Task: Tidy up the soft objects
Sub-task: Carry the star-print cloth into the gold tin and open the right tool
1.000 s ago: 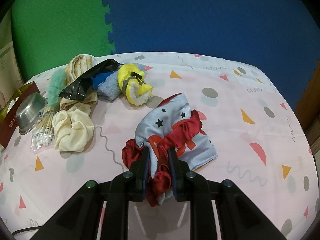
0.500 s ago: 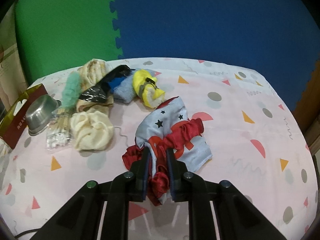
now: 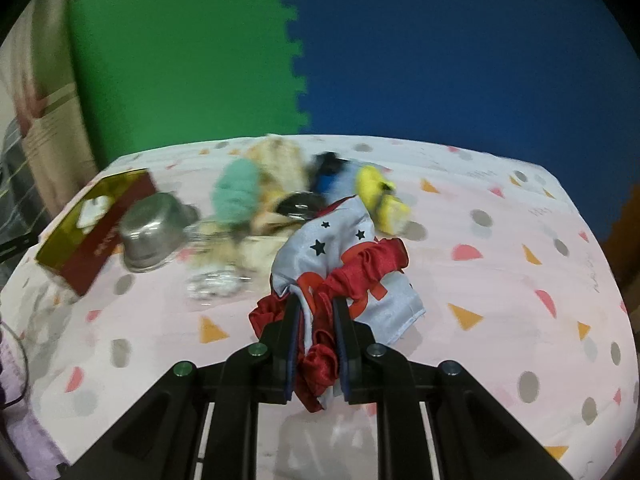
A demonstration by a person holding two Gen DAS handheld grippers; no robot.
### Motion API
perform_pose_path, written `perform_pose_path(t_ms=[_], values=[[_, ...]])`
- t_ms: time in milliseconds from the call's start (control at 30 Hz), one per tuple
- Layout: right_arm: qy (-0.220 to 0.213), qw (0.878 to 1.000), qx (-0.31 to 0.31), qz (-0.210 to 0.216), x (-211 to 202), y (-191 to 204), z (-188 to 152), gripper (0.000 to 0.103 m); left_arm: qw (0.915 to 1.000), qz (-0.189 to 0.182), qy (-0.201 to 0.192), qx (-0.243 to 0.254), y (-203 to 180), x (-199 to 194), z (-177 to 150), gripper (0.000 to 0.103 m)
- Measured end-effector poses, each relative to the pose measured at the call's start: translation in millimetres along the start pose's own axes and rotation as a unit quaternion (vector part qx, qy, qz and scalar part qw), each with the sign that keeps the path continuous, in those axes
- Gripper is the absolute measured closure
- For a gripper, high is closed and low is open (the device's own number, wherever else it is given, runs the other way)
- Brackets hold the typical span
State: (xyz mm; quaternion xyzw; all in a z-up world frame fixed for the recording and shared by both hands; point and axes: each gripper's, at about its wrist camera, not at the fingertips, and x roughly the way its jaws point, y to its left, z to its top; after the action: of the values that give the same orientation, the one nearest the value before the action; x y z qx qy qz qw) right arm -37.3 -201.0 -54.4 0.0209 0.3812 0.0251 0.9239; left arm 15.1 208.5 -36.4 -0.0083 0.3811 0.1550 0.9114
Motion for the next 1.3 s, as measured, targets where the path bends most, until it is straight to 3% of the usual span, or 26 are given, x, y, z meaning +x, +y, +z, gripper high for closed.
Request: perform_pose_path(t_ms=[333,567,733,967,1300], values=[[-0.010,0.993,-0.073,0.094,7.0,86.5,35.6,0.087,0.9993,0.019,0.005,-0.032,21.1,4.4,1.8,0.021],[-0.005,0.978,-0.115,0.175,26.3,167.2,62.0,0.087,0.9979,0.042,0.012,-0.047,35.7,12.4,0.6,0.021],[0.003,0.966,-0.149,0.210,37.0,223.3,70.4,0.087,0.9964,0.052,0.004,-0.067,44.8,9.8,2.0,0.021],[0.033,0.957,-0.166,0.233,68.3,270.6,76.9,0.087,0.9922,0.053,0.001,-0.113,65.6,10.0,3.5,0.021],[0.059,0.955,-0.192,0.217,108.0,299.2,74.3,0.085,0.9920,0.045,0.002,-0.118,64.7,12.2,1.7,0.021]])
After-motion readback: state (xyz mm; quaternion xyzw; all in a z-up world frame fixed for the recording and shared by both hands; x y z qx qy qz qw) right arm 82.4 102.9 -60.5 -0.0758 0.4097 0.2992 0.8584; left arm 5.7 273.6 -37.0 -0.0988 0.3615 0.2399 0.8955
